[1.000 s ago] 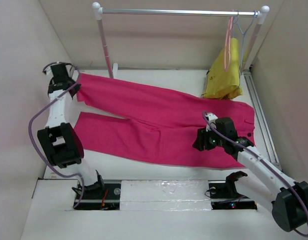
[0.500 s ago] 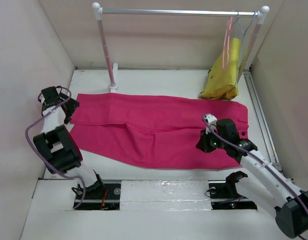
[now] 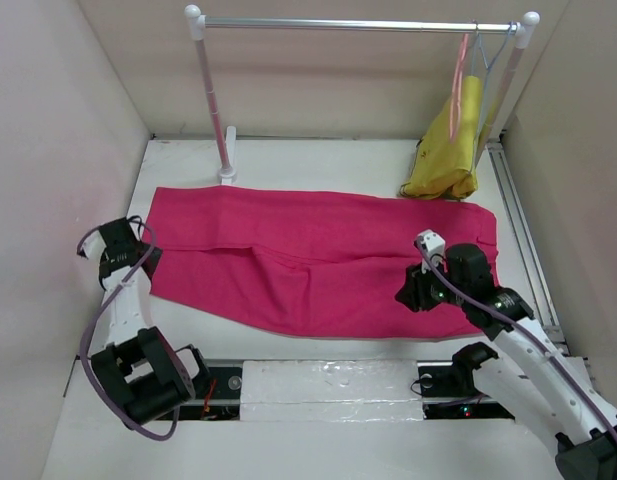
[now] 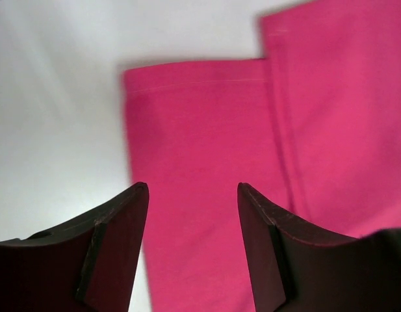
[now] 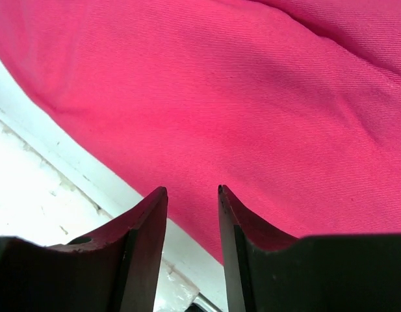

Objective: Place the trousers on the hanger
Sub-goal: Flatten out the trousers at the center of the board, then fold the trousers at the center of the board.

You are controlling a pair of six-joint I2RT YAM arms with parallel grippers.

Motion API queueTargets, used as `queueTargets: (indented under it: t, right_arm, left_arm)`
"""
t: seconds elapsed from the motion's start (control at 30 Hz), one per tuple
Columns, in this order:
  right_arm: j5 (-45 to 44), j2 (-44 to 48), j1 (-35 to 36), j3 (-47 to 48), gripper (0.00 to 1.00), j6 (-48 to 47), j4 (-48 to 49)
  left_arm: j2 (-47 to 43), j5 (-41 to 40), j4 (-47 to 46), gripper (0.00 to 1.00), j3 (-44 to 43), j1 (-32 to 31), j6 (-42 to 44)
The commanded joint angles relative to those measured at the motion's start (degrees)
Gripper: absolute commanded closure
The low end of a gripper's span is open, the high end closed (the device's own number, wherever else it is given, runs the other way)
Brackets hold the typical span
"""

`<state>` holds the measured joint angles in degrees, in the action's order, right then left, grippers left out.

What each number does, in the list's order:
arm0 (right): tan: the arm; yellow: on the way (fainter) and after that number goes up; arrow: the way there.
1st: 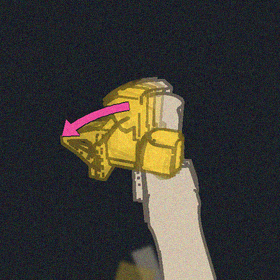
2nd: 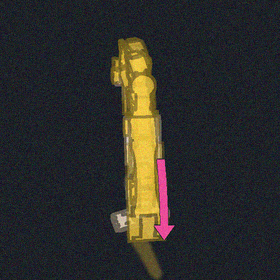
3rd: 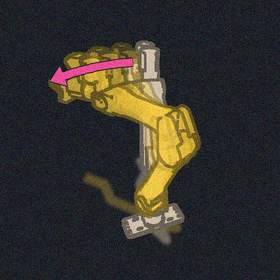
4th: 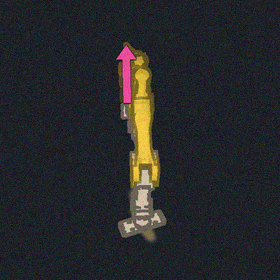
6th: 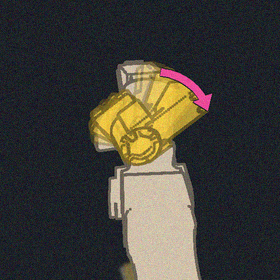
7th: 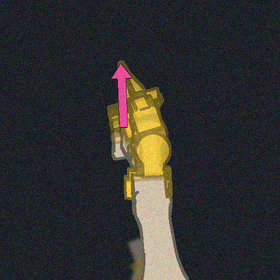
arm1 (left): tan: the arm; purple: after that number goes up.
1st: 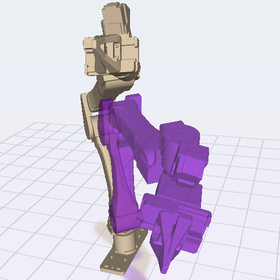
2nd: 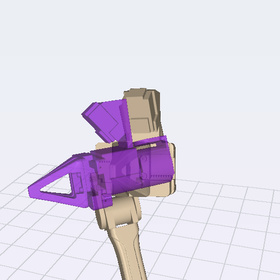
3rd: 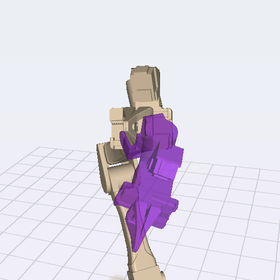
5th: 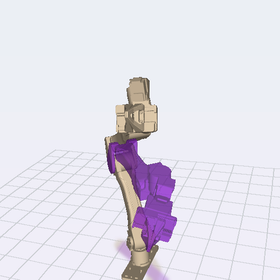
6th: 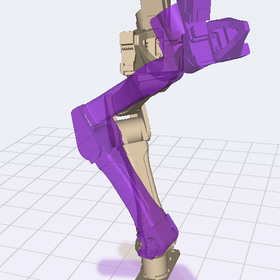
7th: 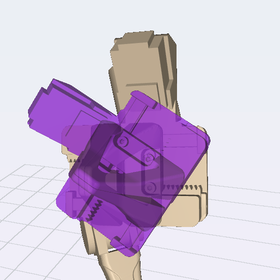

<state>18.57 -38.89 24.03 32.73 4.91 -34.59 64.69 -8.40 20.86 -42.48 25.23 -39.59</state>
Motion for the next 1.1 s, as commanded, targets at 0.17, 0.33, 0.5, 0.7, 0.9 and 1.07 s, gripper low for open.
queueTargets:
  t: [0.17, 0.33, 0.5, 0.7, 0.9, 1.07]
  right_arm:
    - [2.7, 3.5, 0.0, -1.5, 0.56, -1.0, -1.8]
    - [2.4, 4.6, 0.0, -1.4, 0.55, -0.1, -3.9]
    - [1.6, 7.4, 0.0, -1.4, 0.55, 1.2, -5.0]
    - [-0.2, 8.4, -0.6, 0.2, 0.55, 2.8, -5.3]
    - [-2.9, 8.0, -0.6, 4.0, 0.55, 3.5, -7.5]
    - [-6.2, 7.2, -0.6, 7.9, 0.53, 3.3, -11.5]
  left_arm:
    - [3.5, -0.7, -0.2, 0.50, 5.8, 3.2, -4.3]
    - [6.5, -2.8, -2.2, 0.54, 8.9, 4.5, -5.1]
    - [10.0, -1.8, -4.2, 0.57, 10.0, 6.8, -5.4]
    - [12.0, 1.4, -8.3, 1.00, 11.0, 6.8, -3.1]
    - [6.9, 3.1, -8.4, 1.00, 9.2, 6.8, -0.2]
    - [-2.9, 0.8, -4.3, 1.00, 5.6, 6.8, 1.6]
